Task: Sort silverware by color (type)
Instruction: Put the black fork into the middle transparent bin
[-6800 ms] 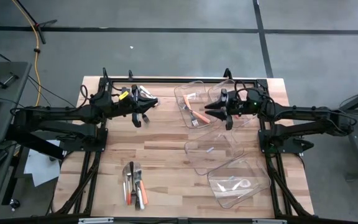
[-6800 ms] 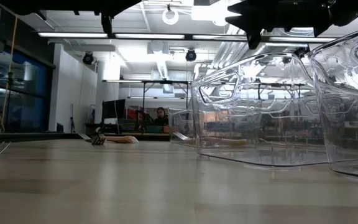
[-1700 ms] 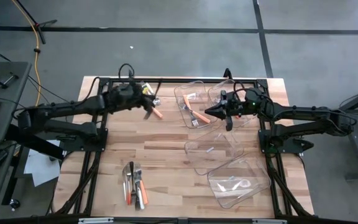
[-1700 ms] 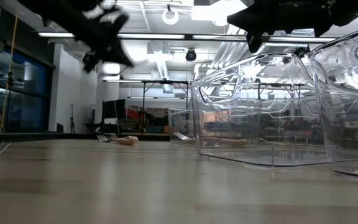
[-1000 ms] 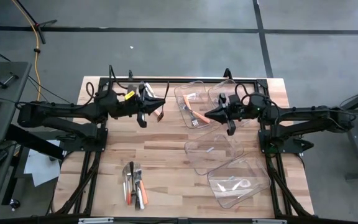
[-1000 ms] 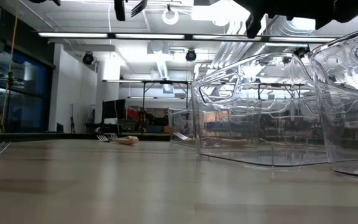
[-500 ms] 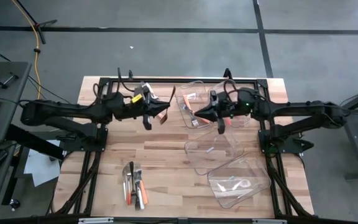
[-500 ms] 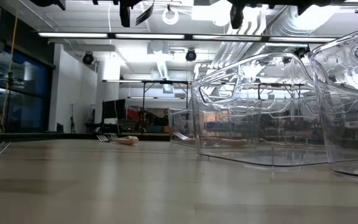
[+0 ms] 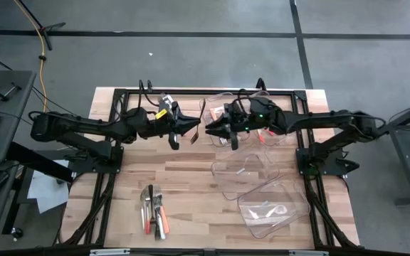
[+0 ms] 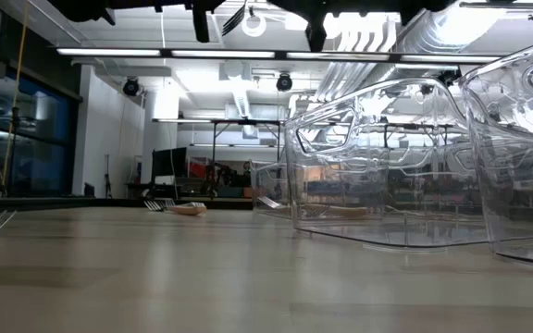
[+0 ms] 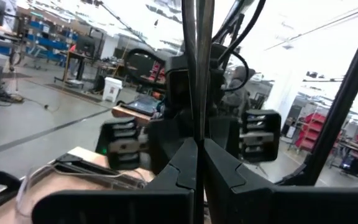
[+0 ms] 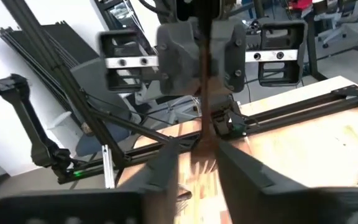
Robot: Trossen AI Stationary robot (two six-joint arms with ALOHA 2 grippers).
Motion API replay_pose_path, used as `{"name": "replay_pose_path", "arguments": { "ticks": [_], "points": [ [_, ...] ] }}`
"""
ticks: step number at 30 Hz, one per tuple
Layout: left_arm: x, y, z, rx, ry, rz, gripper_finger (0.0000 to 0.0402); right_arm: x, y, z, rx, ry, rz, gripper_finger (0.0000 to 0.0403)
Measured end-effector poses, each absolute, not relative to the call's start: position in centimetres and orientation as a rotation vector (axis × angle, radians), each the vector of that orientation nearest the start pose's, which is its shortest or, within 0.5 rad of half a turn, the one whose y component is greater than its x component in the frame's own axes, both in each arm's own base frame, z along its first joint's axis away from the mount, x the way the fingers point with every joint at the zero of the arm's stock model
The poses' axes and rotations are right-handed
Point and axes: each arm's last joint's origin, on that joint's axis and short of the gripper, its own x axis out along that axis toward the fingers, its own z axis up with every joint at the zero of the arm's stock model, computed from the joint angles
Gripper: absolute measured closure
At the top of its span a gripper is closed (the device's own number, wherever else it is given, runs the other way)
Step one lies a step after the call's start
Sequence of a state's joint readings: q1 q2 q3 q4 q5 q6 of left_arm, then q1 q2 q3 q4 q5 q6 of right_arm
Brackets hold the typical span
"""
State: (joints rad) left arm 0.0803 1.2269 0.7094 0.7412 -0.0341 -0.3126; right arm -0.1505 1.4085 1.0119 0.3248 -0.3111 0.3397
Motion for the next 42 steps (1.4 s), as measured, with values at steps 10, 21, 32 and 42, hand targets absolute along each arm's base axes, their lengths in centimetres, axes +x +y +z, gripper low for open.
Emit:
{"name": "replay_pose_path", "arguments": {
  "ticks": [10,21,32,42],
  "points": [
    [27.3,2.3,29.9,-0.305,-0.243,0.077,0.0401,33.7,-4.2,31.8,0.352,0.099,0.134,0.0215],
    [27.6,2.7,29.7,-0.297,-0.249,0.095,0.0401,33.7,-4.3,31.9,0.351,0.074,0.104,0.0252],
    [28.4,2.9,28.7,-0.306,-0.238,0.116,0.0401,33.7,-4.4,31.8,0.353,0.089,0.084,0.0268],
    [28.4,3.0,28.7,-0.306,-0.241,0.126,0.0402,33.7,-4.4,31.6,0.35,0.103,0.079,0.0376]
  ]
}}
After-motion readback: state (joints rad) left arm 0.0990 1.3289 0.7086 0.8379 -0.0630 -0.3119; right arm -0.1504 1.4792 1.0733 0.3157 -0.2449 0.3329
